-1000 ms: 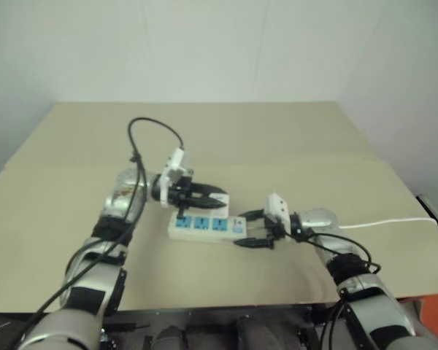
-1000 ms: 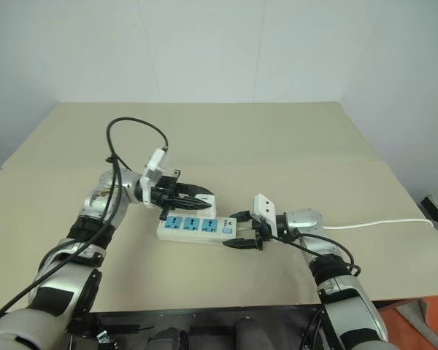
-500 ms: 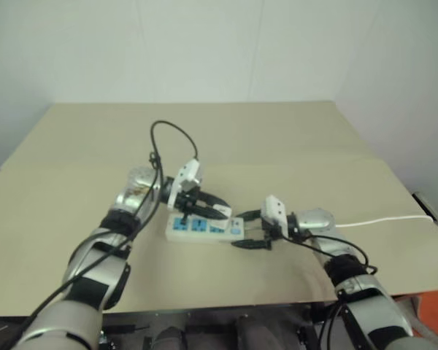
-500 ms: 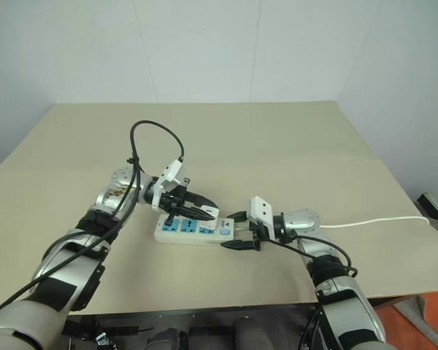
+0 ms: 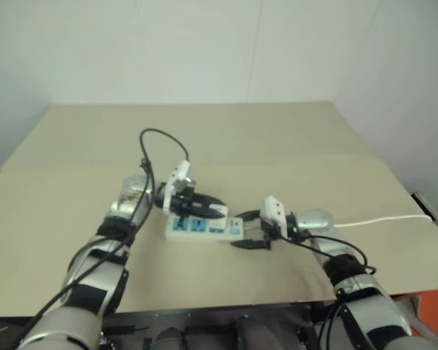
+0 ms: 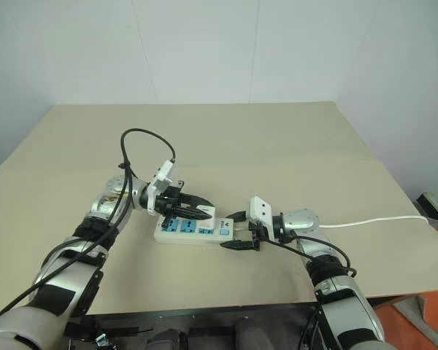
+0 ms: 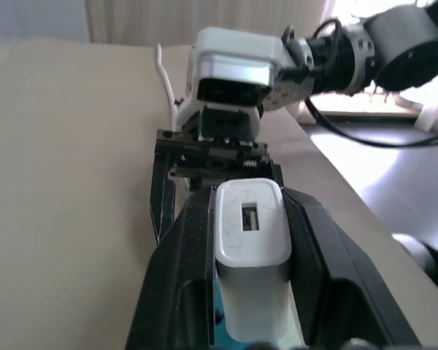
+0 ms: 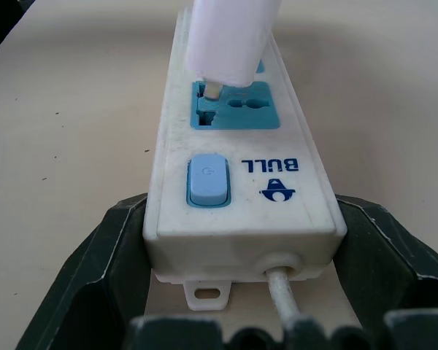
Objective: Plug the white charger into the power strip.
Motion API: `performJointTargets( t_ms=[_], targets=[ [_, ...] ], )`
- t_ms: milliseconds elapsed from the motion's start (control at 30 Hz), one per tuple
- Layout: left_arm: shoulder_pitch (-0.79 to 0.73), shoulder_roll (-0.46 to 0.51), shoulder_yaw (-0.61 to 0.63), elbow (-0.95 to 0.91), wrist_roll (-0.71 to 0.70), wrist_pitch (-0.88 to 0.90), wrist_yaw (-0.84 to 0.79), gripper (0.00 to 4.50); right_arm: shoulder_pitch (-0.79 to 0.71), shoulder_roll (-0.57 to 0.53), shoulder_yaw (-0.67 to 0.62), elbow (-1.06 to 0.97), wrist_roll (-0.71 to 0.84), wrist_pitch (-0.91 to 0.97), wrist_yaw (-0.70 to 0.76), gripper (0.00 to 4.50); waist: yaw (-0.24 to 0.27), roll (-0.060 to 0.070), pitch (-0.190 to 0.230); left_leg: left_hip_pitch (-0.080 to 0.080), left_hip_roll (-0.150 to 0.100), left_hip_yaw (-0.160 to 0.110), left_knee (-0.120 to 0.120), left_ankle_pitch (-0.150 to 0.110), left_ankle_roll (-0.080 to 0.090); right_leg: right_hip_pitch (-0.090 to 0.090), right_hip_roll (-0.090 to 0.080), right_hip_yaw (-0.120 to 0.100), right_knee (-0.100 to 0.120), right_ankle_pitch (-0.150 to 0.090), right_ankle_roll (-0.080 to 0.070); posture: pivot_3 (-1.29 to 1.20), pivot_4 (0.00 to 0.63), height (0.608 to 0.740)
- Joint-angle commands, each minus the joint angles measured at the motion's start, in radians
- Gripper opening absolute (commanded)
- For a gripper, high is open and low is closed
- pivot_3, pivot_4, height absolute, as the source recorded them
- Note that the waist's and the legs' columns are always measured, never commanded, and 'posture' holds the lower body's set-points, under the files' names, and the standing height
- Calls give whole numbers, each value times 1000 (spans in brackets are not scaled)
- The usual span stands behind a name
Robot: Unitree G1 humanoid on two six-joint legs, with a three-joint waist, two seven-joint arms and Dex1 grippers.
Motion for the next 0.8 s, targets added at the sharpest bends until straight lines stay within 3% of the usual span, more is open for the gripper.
performJointTargets(
  t_ms=[33,800],
  targets=[
    [5,8,-10,-36,11,-52,-3,1010,28,7,50,29,-53,17,1,3396,0,0,0,0,0,0,0,0,0,0,0,0,0,0,0,0,150,740],
    [9,-2,-54,68,67,-149,-3,1010,34,4,53,31,-63,-3,-15,3396,0,0,0,10,0,0,-5,0,0,10,0,0,-4,-1,-1,0,150,740]
  ],
)
